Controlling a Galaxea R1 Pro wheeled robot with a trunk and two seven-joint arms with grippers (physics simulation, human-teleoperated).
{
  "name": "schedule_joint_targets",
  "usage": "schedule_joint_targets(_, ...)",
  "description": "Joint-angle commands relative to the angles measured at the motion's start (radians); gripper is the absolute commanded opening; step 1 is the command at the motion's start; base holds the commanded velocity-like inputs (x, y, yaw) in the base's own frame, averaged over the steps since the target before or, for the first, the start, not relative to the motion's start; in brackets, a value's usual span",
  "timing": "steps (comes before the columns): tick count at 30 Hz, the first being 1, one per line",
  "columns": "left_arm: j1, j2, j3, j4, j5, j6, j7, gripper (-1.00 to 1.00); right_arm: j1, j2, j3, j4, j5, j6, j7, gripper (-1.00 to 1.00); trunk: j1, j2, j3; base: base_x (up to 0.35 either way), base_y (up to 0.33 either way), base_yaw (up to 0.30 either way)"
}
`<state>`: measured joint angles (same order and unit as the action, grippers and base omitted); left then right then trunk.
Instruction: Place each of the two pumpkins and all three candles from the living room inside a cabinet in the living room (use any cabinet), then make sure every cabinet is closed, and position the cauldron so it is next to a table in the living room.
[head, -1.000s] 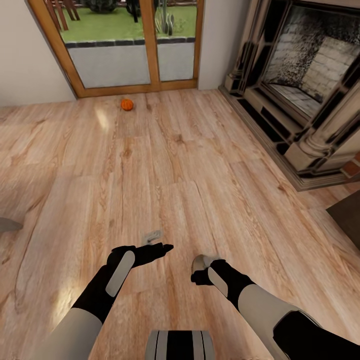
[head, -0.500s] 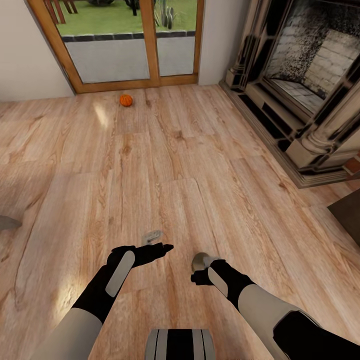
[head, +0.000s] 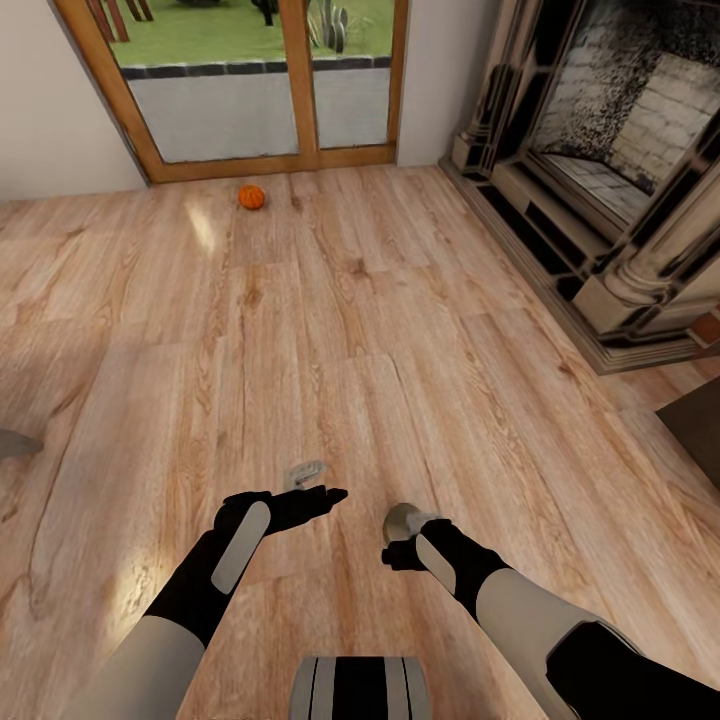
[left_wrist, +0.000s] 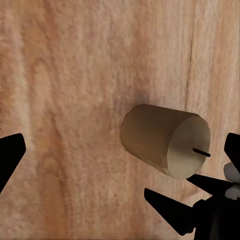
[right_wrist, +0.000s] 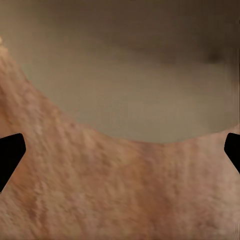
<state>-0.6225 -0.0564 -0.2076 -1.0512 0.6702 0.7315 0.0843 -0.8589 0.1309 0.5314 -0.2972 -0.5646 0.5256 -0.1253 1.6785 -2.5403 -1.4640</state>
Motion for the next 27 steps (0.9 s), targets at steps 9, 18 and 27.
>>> schedule_joint_targets(9, -0.001, 0.000, 0.000, -0.001, 0.012, 0.003, 0.008, 1.00, 0.000, -0.001, 0.007, -0.002, -0.012, 0.003, -0.010, 1.00, 0.001, -0.001, -0.012, 0.000, 0.000, 0.000)
schedule_joint_targets(18, -0.001, 0.000, 0.001, -0.001, 0.012, 0.003, 0.009, 1.00, 0.000, -0.001, 0.007, -0.002, -0.012, 0.002, -0.010, 1.00, 0.001, -0.001, -0.012, 0.001, 0.000, 0.000)
schedule_joint_targets(27, 0.000, 0.001, 0.001, -0.001, 0.012, 0.003, 0.008, 1.00, 0.000, -0.001, 0.007, -0.002, -0.012, 0.002, -0.010, 1.00, 0.001, -0.001, -0.012, 0.191, 0.000, 0.000)
